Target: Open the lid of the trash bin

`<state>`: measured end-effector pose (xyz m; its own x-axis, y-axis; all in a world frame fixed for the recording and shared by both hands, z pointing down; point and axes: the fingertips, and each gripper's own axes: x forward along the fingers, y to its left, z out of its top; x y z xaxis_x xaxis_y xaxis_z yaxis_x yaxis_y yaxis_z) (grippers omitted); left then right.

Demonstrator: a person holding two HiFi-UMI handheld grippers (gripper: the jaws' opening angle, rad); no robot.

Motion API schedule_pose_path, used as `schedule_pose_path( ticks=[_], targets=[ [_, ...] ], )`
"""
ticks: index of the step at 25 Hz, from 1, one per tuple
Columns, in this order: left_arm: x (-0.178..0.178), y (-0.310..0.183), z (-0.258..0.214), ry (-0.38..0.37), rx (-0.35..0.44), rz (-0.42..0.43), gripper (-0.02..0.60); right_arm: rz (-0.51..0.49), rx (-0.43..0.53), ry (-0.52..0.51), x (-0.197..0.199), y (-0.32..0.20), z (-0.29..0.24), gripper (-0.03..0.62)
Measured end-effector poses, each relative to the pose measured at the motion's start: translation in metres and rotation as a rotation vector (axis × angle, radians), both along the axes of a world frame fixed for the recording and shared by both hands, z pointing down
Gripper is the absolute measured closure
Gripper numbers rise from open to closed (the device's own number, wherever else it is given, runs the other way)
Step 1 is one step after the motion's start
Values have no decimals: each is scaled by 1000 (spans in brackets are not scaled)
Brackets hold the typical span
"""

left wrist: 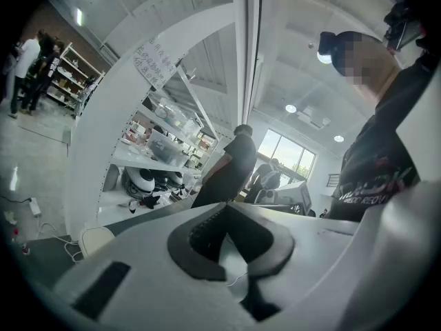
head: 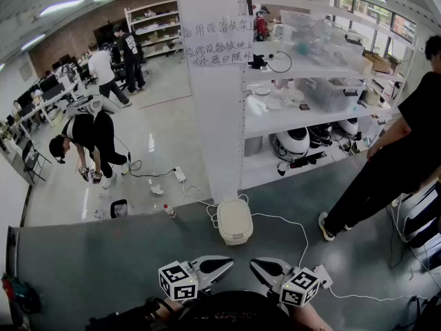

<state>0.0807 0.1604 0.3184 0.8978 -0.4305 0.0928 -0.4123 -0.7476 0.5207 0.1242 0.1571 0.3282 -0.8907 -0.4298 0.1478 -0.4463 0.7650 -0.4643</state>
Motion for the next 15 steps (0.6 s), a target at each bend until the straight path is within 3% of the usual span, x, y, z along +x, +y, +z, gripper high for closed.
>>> schedule_pose_path(
  ticks=[15],
  targets=[
    [4,-6,2,0,-5,16,578,3,-3,-20,1,-4,-3,586]
  ],
)
